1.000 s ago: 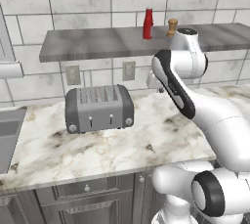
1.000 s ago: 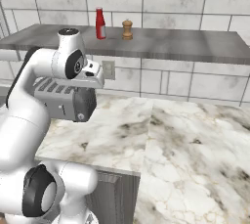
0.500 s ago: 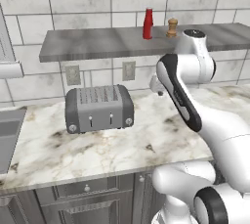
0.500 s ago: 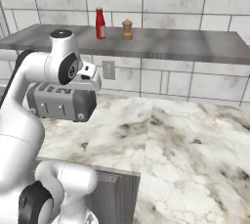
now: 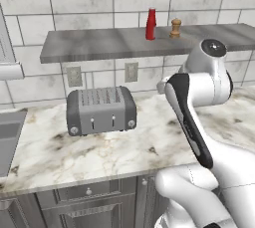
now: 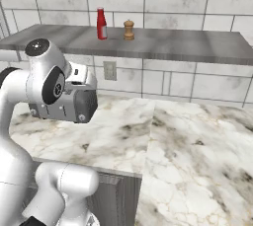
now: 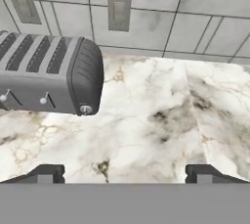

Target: Take 2 condiments from the cabinet and move them on the counter near the stove.Make sure the condiments are lined up with each other, next to each other.

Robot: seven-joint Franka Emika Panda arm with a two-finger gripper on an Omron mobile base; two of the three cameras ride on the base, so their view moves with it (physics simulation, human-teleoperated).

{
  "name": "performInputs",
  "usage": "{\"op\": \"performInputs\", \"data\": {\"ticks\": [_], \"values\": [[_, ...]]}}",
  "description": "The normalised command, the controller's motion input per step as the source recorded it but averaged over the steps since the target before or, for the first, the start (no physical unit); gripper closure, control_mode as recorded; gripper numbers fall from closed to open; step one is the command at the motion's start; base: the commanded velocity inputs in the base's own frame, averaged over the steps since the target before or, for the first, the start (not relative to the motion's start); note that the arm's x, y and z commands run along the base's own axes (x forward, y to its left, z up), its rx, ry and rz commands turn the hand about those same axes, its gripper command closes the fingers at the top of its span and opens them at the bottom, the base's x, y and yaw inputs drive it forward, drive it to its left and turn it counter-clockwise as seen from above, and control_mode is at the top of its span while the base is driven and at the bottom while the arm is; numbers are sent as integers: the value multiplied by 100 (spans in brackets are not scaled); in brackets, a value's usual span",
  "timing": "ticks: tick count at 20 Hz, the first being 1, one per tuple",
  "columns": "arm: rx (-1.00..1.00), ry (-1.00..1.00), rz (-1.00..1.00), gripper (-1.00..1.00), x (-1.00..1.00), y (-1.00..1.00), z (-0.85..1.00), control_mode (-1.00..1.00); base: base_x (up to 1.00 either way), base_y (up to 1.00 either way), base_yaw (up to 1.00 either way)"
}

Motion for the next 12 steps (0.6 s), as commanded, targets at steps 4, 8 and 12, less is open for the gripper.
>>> {"op": "performInputs", "data": {"ticks": [4,8,12], "values": [[-8,-29,0,-100,-16,0,74,-100,0,0,0],[-8,-24,0,-100,-3,0,76,-100,0,0,0],[-1,-16,0,-100,0,0,82,-100,0,0,0]]}}
